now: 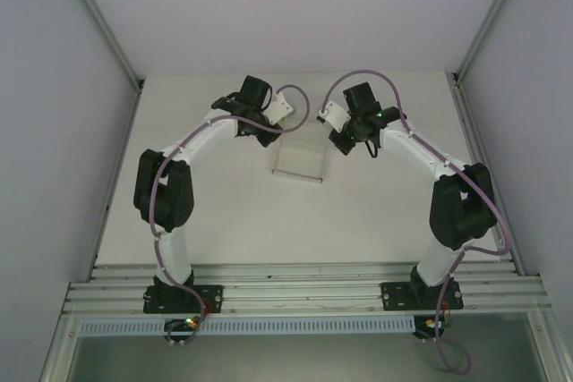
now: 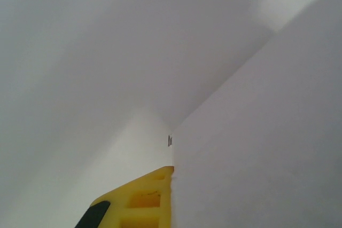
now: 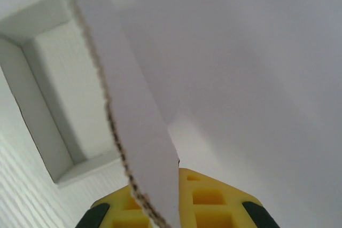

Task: Assemble paper box

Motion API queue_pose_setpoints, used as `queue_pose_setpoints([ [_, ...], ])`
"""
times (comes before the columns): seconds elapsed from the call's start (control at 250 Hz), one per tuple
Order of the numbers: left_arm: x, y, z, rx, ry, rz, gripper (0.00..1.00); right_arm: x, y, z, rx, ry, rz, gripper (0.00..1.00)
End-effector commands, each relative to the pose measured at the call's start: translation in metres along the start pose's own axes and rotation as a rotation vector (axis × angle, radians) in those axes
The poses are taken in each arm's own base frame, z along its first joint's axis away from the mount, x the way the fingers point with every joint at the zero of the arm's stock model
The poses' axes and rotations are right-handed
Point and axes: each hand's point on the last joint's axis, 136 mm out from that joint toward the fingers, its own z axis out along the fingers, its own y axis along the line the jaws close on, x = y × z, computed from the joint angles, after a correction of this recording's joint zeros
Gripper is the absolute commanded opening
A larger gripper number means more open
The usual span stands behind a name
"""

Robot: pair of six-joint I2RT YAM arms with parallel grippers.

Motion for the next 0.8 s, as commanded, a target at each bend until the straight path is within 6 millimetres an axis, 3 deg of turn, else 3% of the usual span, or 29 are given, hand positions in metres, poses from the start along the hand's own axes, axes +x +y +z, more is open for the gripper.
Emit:
queue_pose_setpoints([
  [0.0,-0.021,0.007,-0.008,-0.124,-0.083,-0.212,0.0,-0.039,-0.007,-0.009,0.119,-0.13,0.294,0.0],
  [0.112,-0.041,-0.01,-0.007,-0.044,-0.146,-0.32,0.0,-0.048,-0.02,-0.019,0.296,-0.15,0.491,0.0],
  [0.16,-0.043,-0.008,-0.008,-0.072,-0.15,-0.345,0.0,-0.047,-0.026,-0.023,0.344,-0.155,0.604,0.0],
  [0.28,-0.049,-0.014,-0.006,-0.037,-0.172,-0.363,0.0,-0.057,-0.014,-0.016,0.243,-0.205,0.766,0.02],
  [0.487,-0.043,-0.014,0.0,-0.047,-0.202,-0.461,0.0,-0.068,-0.005,-0.008,0.119,-0.26,0.961,0.05],
  [0.691,-0.028,-0.02,0.009,-0.071,-0.234,-0.449,0.0,-0.072,0.012,0.009,0.045,-0.342,0.919,0.03],
  [0.795,-0.025,-0.027,0.011,-0.044,-0.256,-0.445,0.0,-0.054,0.018,0.014,0.098,-0.308,0.848,0.02],
])
